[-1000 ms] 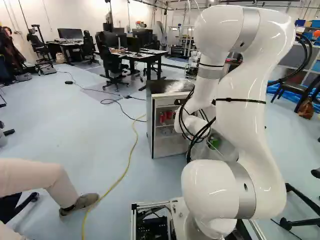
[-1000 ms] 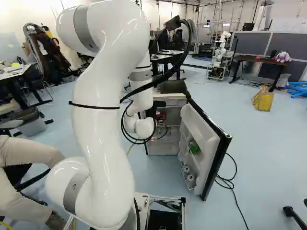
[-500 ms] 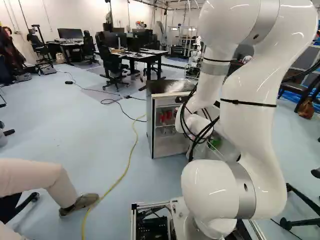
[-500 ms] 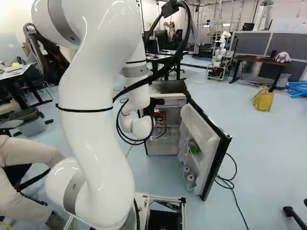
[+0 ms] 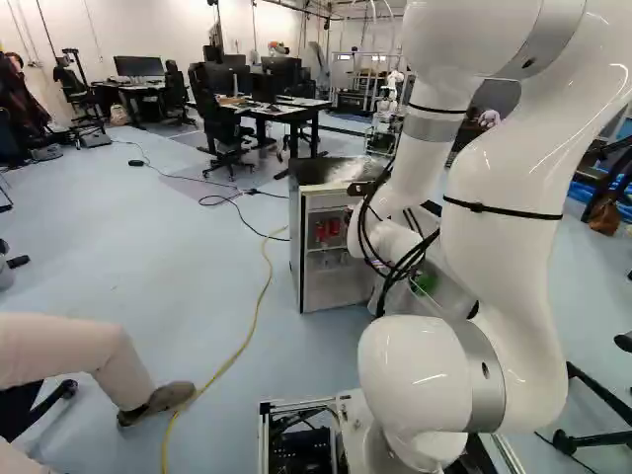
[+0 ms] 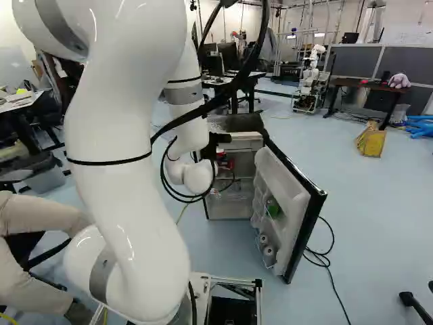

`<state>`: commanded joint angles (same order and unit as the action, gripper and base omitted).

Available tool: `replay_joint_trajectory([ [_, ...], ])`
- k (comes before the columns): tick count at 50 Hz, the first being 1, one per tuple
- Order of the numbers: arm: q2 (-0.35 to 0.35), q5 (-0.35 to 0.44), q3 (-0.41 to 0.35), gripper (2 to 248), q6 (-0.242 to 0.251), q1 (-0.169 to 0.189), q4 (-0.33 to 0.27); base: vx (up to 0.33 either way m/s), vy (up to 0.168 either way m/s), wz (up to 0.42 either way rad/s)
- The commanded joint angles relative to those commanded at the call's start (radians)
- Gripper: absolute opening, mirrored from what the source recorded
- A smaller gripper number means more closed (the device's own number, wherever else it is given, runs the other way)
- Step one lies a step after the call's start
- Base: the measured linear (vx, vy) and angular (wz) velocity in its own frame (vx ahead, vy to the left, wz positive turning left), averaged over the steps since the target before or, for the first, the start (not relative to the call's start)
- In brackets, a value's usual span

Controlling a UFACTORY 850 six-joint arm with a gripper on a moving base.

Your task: Grab a drink from the fridge

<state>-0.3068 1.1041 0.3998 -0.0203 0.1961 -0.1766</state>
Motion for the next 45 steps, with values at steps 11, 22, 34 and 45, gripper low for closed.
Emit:
replay_joint_trajectory([
  [11, 0.036, -0.027, -0.010, 87, 0.000, 0.000, 0.000, 0.000, 0.000, 0.000],
  [22, 0.073, -0.058, -0.019, 87, 0.000, 0.000, 0.000, 0.000, 0.000, 0.000],
  [34, 0.112, -0.093, -0.029, 87, 0.000, 0.000, 0.000, 0.000, 0.000, 0.000],
  [45, 0.145, -0.126, -0.034, 87, 0.000, -0.001, 0.000, 0.000, 0.000, 0.000],
])
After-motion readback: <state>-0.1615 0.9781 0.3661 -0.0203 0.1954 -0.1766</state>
